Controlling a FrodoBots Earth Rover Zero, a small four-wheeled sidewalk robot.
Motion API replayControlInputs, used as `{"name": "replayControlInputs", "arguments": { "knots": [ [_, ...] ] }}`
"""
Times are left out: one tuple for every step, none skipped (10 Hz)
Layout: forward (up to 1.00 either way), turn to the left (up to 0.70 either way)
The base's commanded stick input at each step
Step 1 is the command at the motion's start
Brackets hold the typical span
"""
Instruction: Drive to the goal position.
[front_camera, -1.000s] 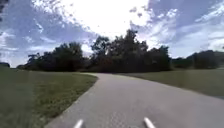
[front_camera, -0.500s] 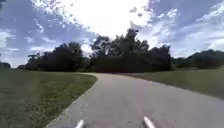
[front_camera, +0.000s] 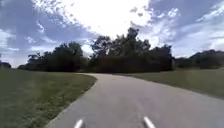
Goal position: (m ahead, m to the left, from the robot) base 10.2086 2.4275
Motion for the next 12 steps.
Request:
{"name": "replayControlInputs", "arguments": {
  "knots": [
    [0.70, 0.00],
    [0.70, 0.00],
    [0.70, 0.00],
    [0.70, 0.00],
    [0.70, 0.00],
    [0.70, 0.00],
    [0.70, 0.00],
    [0.70, 0.00],
    [0.70, 0.00],
    [0.70, 0.00],
    [0.70, 0.00],
    [0.70, 0.00]
  ]
}}
